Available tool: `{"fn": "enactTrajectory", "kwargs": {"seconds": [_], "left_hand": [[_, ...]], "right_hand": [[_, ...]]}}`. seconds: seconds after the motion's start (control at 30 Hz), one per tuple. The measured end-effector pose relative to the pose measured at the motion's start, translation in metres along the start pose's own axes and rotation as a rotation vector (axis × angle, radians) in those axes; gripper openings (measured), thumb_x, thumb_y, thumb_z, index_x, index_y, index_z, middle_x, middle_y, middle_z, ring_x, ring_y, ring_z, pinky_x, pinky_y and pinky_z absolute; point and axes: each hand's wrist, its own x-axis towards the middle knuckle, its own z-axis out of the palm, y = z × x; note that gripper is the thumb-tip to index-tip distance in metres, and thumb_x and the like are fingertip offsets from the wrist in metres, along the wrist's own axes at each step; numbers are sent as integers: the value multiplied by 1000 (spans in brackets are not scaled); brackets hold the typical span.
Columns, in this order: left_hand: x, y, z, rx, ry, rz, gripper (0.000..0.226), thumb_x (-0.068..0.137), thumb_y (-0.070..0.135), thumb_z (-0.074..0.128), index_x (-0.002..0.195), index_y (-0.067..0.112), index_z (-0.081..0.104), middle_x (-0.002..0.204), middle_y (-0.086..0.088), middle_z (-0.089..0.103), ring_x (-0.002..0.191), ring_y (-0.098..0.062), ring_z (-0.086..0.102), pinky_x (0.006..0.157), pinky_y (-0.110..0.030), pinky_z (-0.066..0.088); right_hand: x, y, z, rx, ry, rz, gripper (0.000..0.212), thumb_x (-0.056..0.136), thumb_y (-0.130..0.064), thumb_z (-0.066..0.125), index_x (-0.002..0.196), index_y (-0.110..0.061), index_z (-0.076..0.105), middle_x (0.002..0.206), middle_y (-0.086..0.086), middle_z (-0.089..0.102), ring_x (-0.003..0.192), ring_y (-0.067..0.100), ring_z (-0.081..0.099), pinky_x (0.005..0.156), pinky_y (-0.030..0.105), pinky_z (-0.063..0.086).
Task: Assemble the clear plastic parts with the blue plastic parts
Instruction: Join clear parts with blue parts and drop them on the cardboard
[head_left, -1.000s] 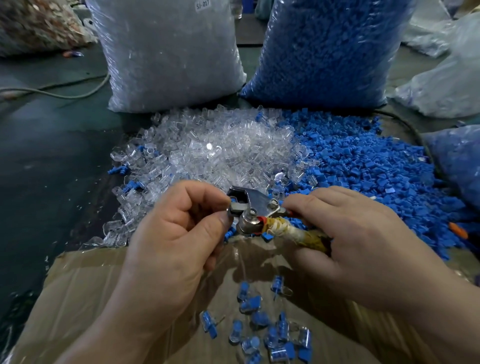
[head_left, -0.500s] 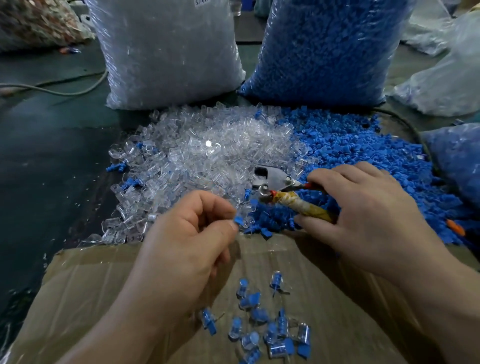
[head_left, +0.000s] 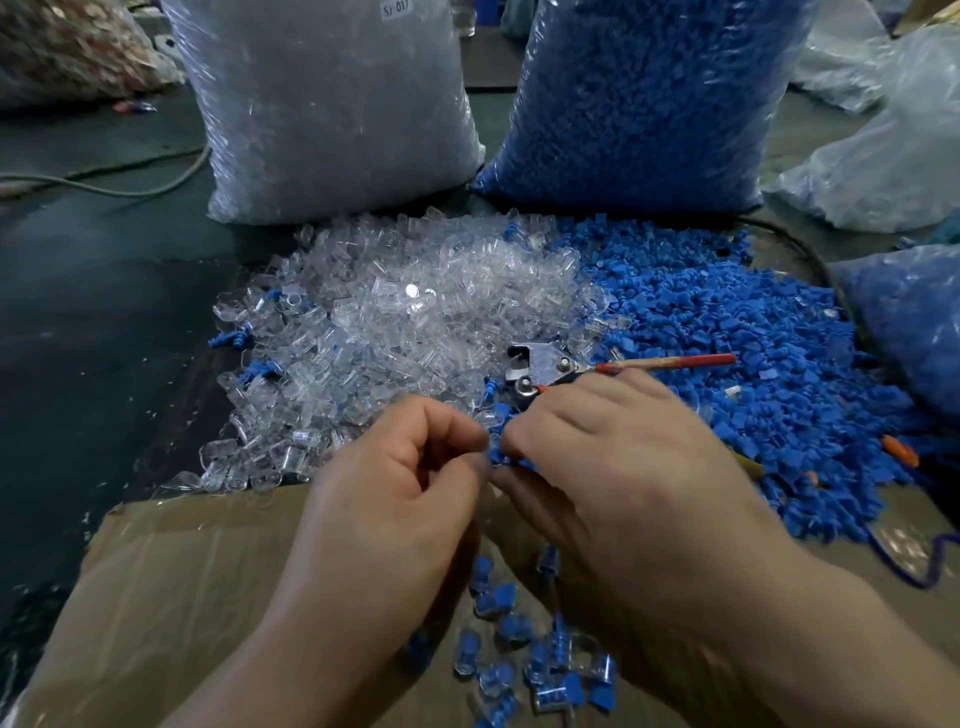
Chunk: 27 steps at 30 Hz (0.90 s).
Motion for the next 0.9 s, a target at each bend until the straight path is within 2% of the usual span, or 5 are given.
{"fn": "enactTrajectory", "kwargs": {"seconds": [0.17, 0.33, 0.43, 0.63, 0.9], "left_hand": [[-5, 7, -2, -21, 5, 77, 11, 82, 43, 65, 93, 43, 68, 71, 13, 72, 58, -3, 67, 52, -19, 55], [-2, 10, -7, -168, -122, -70, 50, 73, 69, 50, 80, 22, 66, 52, -4, 63, 42, -11, 55, 40, -18, 41], [-2, 11, -10, -242, -182, -56, 46, 81, 68, 61, 79, 23, 65, 50, 0, 58, 42, -10, 50, 40, -21, 40], [-4, 12, -15, -62, -254, 267, 19, 83, 50, 60, 96, 37, 66, 72, 3, 67, 56, -8, 60, 47, -27, 50], [5, 6, -30, 561, -369, 305, 14, 74, 44, 53, 85, 39, 59, 85, 26, 63, 74, 2, 61, 53, -15, 45]], "right_hand": [[-3, 1, 2, 8, 36, -19, 4, 88, -18, 60, 90, -16, 63, 81, -1, 60, 74, 24, 55, 69, 36, 39], [-1, -3, 1, 82, 87, -96, 16, 94, -18, 51, 93, -10, 65, 87, 4, 60, 78, 26, 53, 70, 42, 45], [-3, -9, -2, 177, 35, -36, 22, 97, -25, 46, 87, -13, 61, 83, 0, 56, 77, 22, 50, 68, 39, 43], [-7, -10, -13, 1092, -304, 559, 26, 79, -38, 47, 64, -18, 54, 54, -7, 48, 50, 5, 44, 49, 28, 35], [-12, 4, -1, -8, -185, 336, 35, 88, -62, 27, 84, -32, 43, 81, -14, 56, 71, 7, 53, 57, 33, 41]]}}
